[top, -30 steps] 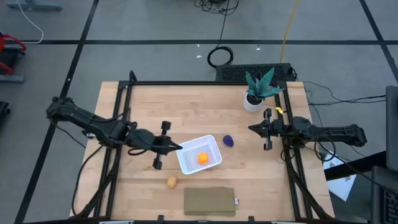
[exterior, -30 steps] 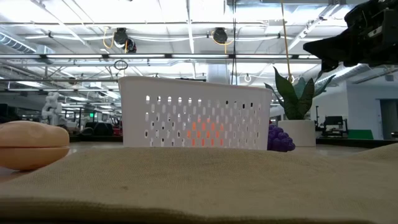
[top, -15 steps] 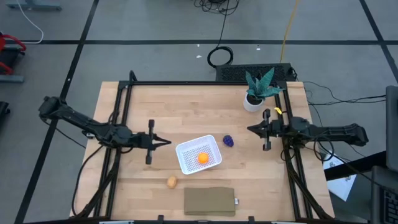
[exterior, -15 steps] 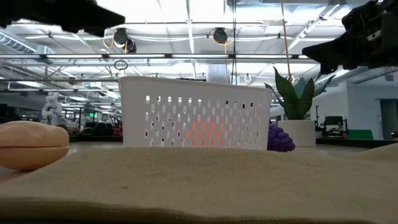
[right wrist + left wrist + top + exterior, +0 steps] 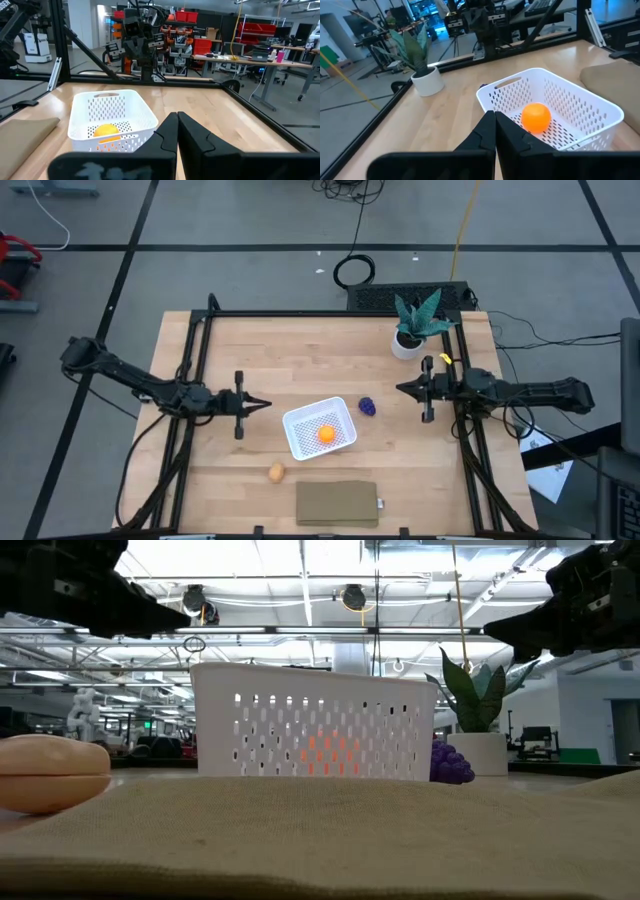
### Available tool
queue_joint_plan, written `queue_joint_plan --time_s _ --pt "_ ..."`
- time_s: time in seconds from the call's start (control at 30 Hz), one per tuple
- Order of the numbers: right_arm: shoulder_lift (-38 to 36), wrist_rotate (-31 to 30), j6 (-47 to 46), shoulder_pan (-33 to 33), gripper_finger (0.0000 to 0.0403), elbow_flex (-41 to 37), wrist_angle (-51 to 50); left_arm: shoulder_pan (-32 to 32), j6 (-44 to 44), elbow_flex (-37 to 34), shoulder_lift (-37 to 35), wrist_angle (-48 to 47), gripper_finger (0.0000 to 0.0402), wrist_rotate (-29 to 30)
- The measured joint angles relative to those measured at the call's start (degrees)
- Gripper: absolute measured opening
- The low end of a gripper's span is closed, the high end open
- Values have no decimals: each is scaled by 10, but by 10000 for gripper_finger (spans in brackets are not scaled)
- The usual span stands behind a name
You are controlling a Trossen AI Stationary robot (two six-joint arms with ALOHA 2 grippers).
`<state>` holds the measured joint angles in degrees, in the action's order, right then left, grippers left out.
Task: Pick and placing Produce into tupperware
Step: Adjust the basket
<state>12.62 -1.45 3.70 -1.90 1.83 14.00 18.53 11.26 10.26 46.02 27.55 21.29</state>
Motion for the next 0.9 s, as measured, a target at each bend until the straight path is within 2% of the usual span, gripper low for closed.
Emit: queue_joint_plan --time_s 0.27,0.5,0.9 --pt "15 -1 1 0 0 0 23 -1 -9 0 0 -3 10 -2" --pt "52 -49 -25 0 0 0 95 -1 -9 0 0 -3 20 -3" --pt "224 -48 -45 0 0 27 189 -1 -9 0 0 -5 2 -3"
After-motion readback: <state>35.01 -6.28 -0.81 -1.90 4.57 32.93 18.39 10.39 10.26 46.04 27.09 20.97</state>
